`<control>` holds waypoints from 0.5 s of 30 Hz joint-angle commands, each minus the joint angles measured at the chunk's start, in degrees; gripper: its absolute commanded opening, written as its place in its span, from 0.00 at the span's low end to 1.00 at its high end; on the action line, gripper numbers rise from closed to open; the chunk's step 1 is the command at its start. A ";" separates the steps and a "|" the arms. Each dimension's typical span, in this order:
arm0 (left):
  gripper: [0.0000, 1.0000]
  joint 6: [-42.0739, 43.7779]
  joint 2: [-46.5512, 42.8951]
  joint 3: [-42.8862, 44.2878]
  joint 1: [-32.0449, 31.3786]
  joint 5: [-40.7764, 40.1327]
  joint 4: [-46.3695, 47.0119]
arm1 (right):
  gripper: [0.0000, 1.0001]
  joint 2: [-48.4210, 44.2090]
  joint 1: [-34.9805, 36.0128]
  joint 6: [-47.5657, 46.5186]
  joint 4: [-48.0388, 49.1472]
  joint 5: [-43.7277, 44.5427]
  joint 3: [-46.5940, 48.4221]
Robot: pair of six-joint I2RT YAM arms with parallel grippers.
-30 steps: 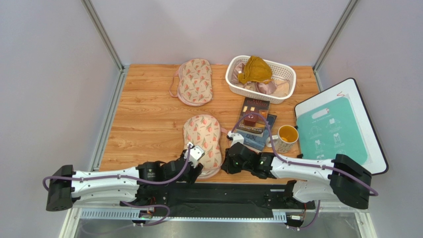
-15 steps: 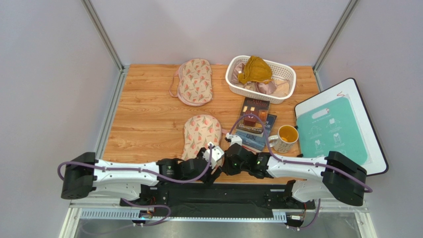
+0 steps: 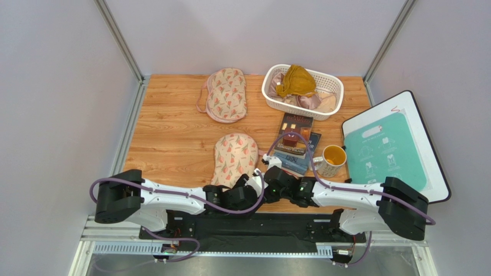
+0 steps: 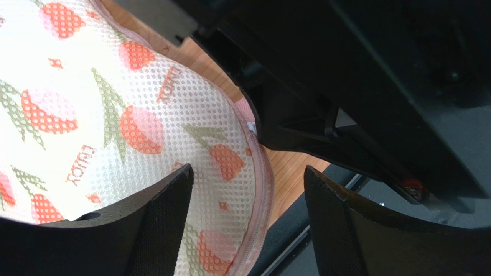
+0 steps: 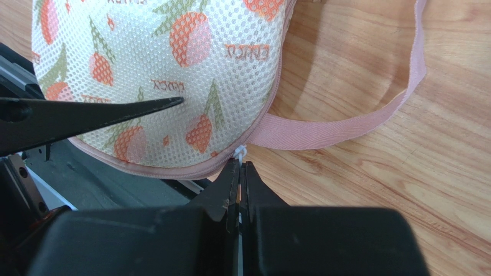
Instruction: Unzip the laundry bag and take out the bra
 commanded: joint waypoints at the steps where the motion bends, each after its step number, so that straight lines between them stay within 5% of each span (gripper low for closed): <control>1: 0.74 -1.03 0.80 0.80 -0.22 -1.65 2.78 | 0.00 -2.51 0.18 0.39 1.32 0.22 0.07; 8: 0.20 -2.26 -0.25 -1.40 -0.22 -2.44 2.52 | 0.00 -4.00 0.09 0.48 0.09 1.01 0.06; 12: 0.02 -2.44 -2.10 -2.54 -0.22 -3.32 1.12 | 0.00 -4.27 0.18 0.57 -0.09 1.36 -0.11; 15: 0.00 -2.70 -4.46 -3.77 -0.22 -3.85 0.32 | 0.00 -4.27 0.09 0.65 -0.70 1.80 -0.11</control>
